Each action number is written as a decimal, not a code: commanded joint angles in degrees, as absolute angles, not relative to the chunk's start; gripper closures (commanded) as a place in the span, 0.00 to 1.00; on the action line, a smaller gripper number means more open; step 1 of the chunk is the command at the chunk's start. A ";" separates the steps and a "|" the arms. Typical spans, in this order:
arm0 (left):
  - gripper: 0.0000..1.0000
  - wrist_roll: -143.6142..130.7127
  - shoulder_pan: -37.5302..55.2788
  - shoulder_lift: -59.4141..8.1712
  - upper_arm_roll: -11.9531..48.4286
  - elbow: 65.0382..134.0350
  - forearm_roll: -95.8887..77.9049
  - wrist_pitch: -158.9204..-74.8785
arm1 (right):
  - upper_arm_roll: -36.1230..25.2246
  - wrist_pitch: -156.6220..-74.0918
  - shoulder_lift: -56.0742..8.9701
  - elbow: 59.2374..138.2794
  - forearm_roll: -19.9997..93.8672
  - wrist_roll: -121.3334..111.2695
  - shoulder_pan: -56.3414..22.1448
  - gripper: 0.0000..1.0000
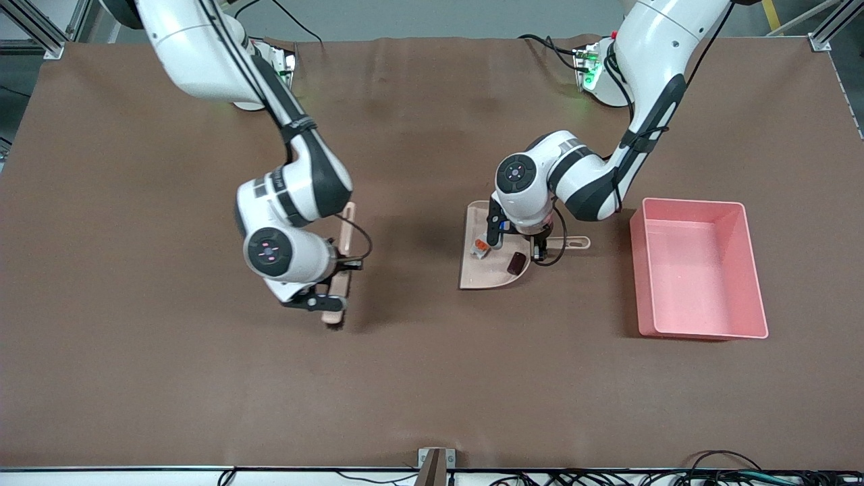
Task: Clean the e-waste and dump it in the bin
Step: 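Lift the dustpan toward the bin while the right gripper withdraws the brush, then tilt the dustpan over the pink bin with the left gripper, then set the dustpan back on the table while the right gripper releases the brush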
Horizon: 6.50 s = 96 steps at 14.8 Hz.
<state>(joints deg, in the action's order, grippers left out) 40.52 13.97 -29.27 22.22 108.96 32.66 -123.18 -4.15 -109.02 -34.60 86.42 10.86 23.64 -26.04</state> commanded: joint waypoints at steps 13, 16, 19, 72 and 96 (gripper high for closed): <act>1.00 45.97 0.02 -19.96 24.08 106.52 26.82 -121.12 | -2.81 -126.71 -19.68 117.40 6.24 -10.80 1.05 0.98; 1.00 49.64 -6.13 -17.94 24.08 106.61 24.97 -120.76 | -2.81 -128.67 -23.10 117.95 6.24 -10.90 1.84 0.98; 1.00 54.73 -12.28 -16.00 24.17 107.05 24.87 -120.32 | -2.81 -128.41 -23.82 117.69 6.33 -10.90 2.20 0.98; 0.99 48.25 -20.14 -29.86 43.59 98.54 47.03 -114.87 | -2.55 -90.52 10.81 101.96 0.53 -0.79 2.11 0.00; 0.98 32.96 -4.22 -42.28 42.54 100.98 51.24 -116.02 | -2.20 -90.09 6.86 96.06 0.70 -1.49 0.18 0.00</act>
